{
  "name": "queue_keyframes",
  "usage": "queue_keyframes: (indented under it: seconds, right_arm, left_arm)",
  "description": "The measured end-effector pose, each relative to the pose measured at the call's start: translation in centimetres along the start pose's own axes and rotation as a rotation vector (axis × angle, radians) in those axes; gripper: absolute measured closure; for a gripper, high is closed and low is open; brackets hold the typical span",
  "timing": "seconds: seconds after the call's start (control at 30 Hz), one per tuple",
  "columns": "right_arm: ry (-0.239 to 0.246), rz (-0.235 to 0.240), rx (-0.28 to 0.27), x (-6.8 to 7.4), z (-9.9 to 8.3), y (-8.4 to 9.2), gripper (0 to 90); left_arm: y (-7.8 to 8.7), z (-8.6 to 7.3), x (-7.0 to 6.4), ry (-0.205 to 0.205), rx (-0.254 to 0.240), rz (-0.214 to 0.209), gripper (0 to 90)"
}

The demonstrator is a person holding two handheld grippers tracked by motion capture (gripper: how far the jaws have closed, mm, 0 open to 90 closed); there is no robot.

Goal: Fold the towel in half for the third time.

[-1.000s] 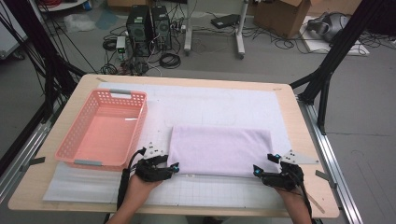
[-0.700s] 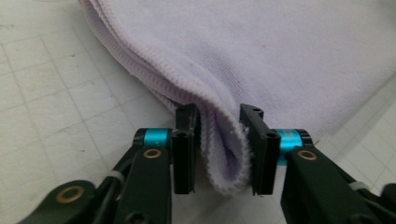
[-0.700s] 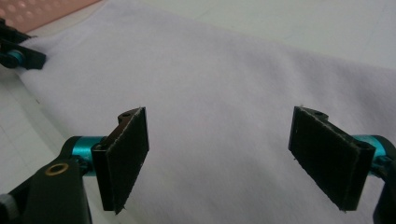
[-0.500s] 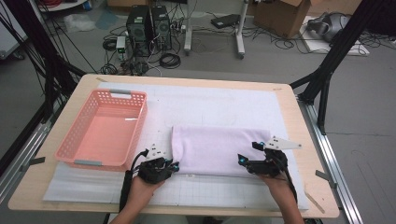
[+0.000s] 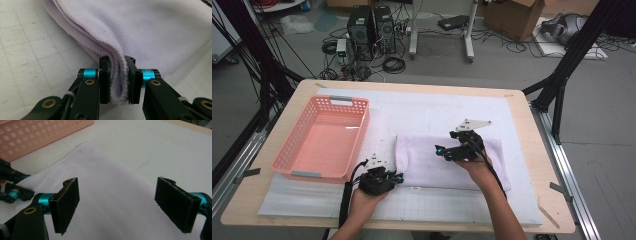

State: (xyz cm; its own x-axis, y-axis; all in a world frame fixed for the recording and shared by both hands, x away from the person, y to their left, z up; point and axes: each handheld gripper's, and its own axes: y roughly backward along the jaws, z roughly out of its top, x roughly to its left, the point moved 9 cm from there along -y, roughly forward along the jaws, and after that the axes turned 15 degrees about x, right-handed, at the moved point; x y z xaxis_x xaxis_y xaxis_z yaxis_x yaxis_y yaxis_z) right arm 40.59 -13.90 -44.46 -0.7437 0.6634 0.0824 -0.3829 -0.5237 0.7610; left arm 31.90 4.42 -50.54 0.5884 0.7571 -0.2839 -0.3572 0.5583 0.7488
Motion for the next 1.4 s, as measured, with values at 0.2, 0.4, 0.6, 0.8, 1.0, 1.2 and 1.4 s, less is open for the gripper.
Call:
queue_keyframes:
  seconds: [0.2, 0.4, 0.6, 0.8, 1.0, 1.2, 1.4]
  right_arm:
    - [0.019, 0.008, 0.077, -0.2, 2.0, -3.1, 23.9]
    - [0.061, 0.007, 0.161, 0.1, 3.5, -5.8, 26.3]
    - [0.105, 0.022, 0.229, 1.1, 4.9, -8.8, 30.8]
    - [0.173, 0.044, 0.304, 2.8, 5.1, -11.7, 39.1]
    - [0.182, 0.079, 0.31, 3.0, 5.0, -11.8, 55.8]
    - [0.231, 0.071, 0.32, 3.7, 5.1, -11.5, 78.4]
    - [0.211, 0.098, 0.227, 4.0, 5.7, -10.2, 79.3]
  left_arm:
    - [0.0, 0.0, 0.0, 0.005, 0.0, -0.006, 76.2]
    - [0.0, 0.0, 0.1, 0.008, -0.001, -0.012, 76.2]
    - [0.1, 0.0, 0.1, 0.012, -0.001, -0.013, 76.2]
    - [0.2, -0.1, 0.2, 0.018, -0.001, -0.019, 76.4]
    - [0.2, -0.2, 0.2, 0.022, -0.001, -0.021, 76.9]
    - [0.4, -0.2, 0.3, 0.017, 0.0, -0.022, 78.5]
    - [1.7, 0.2, -0.1, 0.004, -0.03, -0.03, 79.3]
